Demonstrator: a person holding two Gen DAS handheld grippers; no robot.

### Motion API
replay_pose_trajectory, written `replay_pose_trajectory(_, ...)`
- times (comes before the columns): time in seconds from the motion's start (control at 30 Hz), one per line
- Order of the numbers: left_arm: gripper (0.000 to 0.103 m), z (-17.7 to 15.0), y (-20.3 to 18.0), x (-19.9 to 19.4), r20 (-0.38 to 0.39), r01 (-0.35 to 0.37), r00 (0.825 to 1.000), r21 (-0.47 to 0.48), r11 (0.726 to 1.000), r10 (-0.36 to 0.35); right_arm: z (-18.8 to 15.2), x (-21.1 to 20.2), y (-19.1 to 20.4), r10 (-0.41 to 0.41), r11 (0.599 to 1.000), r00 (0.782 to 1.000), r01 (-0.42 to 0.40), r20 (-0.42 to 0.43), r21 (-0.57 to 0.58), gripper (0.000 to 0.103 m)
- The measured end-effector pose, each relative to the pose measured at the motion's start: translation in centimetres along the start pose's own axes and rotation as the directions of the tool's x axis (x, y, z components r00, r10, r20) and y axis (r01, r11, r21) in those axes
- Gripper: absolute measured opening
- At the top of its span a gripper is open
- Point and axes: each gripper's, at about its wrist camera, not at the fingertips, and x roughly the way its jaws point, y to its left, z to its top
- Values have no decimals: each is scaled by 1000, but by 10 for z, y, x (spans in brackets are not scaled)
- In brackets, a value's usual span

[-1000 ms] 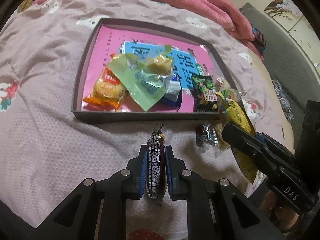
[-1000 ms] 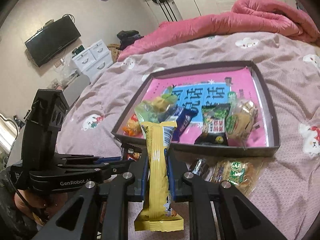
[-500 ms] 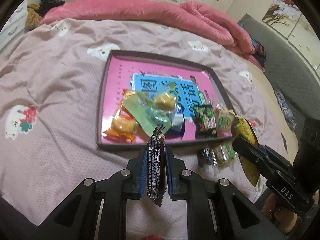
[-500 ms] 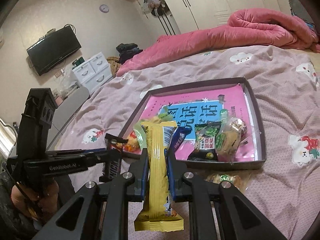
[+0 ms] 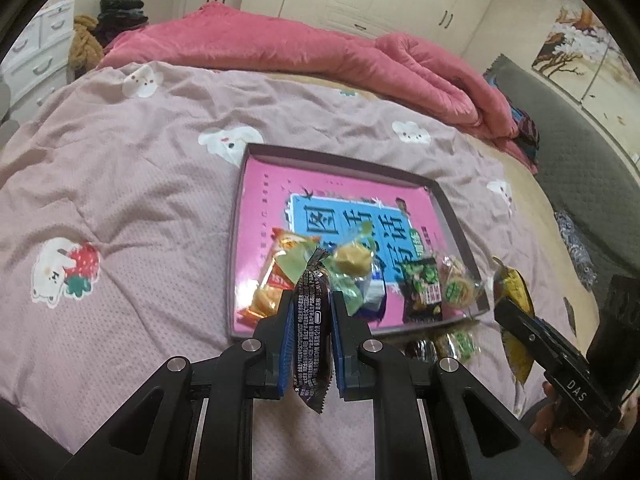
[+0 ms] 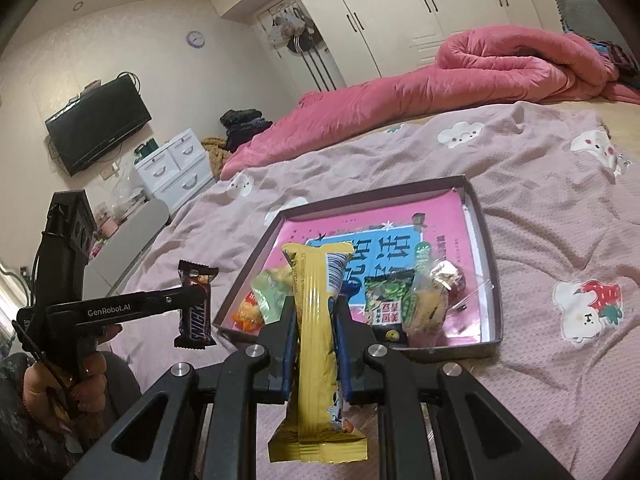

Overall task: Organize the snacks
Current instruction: 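Lift both snacks and carry them over the tray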

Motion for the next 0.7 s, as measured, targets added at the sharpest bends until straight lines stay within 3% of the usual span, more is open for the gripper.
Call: replay_pose_trajectory(0.7,17,12,3,27,21,17,1000,-12,1000,-17,18,9,-9,-21,1000,999,20,50,13,18)
